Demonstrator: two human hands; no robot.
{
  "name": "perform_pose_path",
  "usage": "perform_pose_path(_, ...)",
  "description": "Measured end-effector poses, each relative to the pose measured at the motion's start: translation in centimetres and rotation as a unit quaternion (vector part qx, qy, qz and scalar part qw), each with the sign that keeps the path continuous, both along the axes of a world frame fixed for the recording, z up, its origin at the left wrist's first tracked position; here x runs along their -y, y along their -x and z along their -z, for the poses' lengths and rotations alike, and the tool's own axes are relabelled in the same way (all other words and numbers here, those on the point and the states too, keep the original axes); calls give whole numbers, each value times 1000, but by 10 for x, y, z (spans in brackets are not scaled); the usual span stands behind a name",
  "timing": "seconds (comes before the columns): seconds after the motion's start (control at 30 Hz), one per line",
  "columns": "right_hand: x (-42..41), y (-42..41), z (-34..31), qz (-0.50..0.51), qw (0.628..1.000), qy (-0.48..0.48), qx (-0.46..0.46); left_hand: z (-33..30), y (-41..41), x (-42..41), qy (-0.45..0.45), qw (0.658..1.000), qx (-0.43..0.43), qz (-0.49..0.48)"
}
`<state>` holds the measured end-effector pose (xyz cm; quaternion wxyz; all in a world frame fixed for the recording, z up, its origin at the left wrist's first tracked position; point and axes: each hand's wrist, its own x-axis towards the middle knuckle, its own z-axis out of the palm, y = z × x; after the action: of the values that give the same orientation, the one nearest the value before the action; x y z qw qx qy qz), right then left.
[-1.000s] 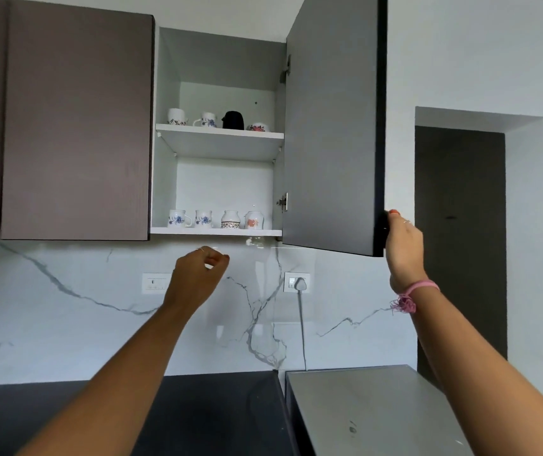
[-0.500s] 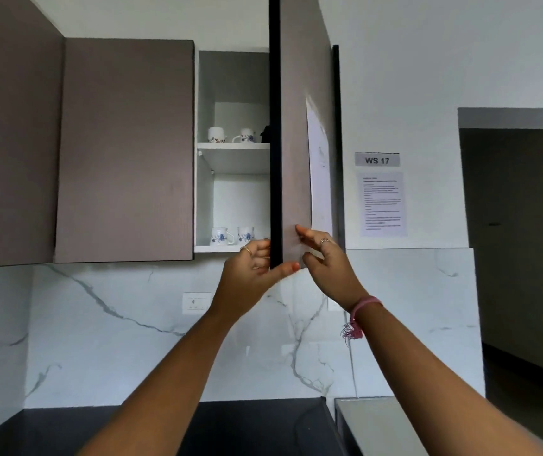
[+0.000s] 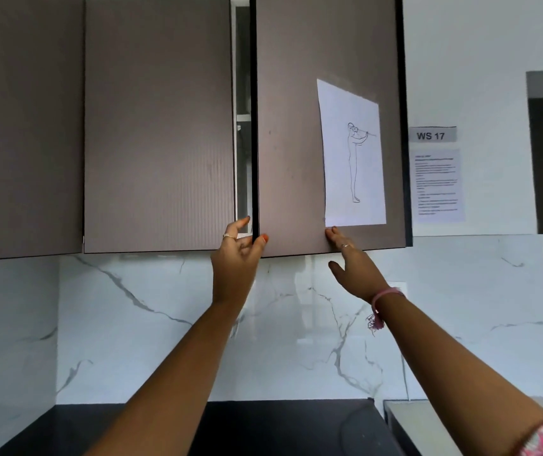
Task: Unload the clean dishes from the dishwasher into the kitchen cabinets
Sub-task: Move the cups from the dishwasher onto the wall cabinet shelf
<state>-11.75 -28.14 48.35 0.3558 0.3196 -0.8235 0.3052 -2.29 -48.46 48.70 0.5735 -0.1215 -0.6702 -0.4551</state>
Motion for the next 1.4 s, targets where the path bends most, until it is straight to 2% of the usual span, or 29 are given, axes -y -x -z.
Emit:
perform_pose_path(0.13,14,36,8,27,996,-78,-43,5,33,25,7,999,-15,-40)
perform_pose_path(0.27,29,75,21,59,987,-112,-102,8,75,46,48,994,4,-100)
perform_pose_path(0.4,50,114,31,70,984,-94,-136,6,110,61,-40,995,81,31)
perform_pose_path(0.47,62,131,35,67,984,-74,-147,3,124,65,-76,991,101,46)
perform_pose_path(0.77,88,183,42,91,979,-45,-176,-7,178,80,-199,962,113,150)
perform_pose_path(0.9,93,195,44,110,975,-40,-190,-2,198,85,-256,944,86,188)
perform_pose_path(0.97,94,199,45,112,973,-36,-196,1,207,88,-253,951,73,160)
perform_pose_path(1.07,95,200,45,111,974,-27,-197,1,215,90,-186,977,89,49)
perform_pose_path(1.13,96,199,45,110,974,-27,-194,-1,214,90,-177,978,112,-4)
perform_pose_path(1.27,93,196,44,107,976,-40,-187,-3,209,89,-205,970,131,13)
perform_pose_path(1.4,88,188,40,87,981,-48,-169,-6,201,86,-196,969,148,-3)
